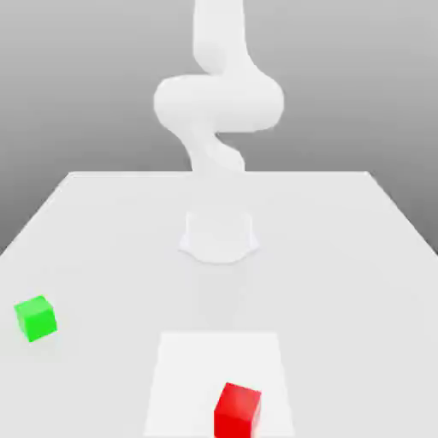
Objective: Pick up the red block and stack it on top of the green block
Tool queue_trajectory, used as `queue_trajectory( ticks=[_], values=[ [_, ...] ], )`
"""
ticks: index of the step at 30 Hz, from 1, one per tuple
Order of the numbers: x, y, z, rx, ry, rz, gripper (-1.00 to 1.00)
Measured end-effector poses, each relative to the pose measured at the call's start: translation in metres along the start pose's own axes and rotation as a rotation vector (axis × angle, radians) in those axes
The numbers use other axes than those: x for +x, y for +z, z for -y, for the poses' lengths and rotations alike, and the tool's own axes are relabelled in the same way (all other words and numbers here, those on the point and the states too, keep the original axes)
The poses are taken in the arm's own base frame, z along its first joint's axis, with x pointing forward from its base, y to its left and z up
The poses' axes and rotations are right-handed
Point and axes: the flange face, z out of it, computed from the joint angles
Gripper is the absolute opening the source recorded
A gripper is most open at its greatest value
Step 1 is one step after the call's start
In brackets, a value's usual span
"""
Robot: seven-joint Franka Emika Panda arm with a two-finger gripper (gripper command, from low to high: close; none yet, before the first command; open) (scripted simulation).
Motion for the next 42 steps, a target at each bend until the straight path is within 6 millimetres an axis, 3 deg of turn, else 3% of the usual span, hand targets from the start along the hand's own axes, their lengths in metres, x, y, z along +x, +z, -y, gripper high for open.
queue_trajectory(
  ticks=[5,11,19,26,30,31,37,42],
  values=[
    [-0.012,0.100,-0.003,-0.128,0.054,0.076,0.00],
    [-0.041,0.211,-0.027,-0.270,0.117,0.168,0.00],
    [-0.104,0.337,-0.086,-0.451,0.206,0.300,0.00],
    [-0.175,0.419,-0.149,-0.589,0.283,0.413,0.00],
    [-0.202,0.459,-0.176,-0.597,0.289,0.421,0.00],
    [-0.206,0.464,-0.180,-0.598,0.288,0.421,-1.00],
    [-0.207,0.467,-0.182,-0.597,0.288,0.420,-1.00],
    [-0.184,0.430,-0.157,-0.597,0.289,0.420,-1.00]
  ],
)
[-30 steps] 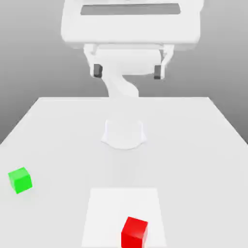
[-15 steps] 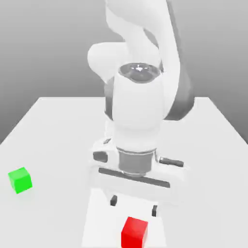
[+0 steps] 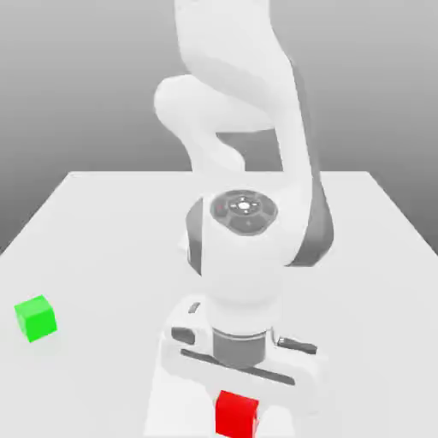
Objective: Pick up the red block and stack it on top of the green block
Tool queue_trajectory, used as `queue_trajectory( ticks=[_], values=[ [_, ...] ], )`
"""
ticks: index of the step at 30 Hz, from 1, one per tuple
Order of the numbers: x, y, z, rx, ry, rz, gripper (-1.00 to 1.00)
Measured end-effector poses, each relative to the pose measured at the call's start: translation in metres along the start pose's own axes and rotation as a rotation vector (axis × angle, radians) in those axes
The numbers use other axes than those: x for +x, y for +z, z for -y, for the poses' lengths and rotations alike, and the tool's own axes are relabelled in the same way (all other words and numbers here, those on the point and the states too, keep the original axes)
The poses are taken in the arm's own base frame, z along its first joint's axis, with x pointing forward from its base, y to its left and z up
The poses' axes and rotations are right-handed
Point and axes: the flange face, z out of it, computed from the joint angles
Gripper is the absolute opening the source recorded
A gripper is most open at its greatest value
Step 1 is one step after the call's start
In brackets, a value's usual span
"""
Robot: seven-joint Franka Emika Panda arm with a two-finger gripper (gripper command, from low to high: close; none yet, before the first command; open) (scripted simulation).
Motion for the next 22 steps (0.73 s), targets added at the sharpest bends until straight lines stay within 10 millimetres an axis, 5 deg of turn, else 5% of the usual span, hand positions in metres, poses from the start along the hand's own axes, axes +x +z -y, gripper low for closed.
queue_trajectory(
  ticks=[3,8,11,14,19,20,22],
  values=[
    [0.049,-0.019,-0.033,-0.008,0.159,-0.011,-1.00],
    [0.142,-0.033,-0.131,-0.016,0.542,-0.023,-1.00],
    [0.199,-0.042,-0.228,-0.014,0.862,-0.020,-1.00],
    [0.232,-0.046,-0.340,-0.004,1.212,-0.006,-1.00],
    [0.228,0.004,-0.338,0.001,1.232,-0.001,-1.00],
    [0.227,0.010,-0.339,0.000,1.233,-0.001,1.00],
    [0.227,0.010,-0.339,0.000,1.233,-0.001,1.00]
  ],
)
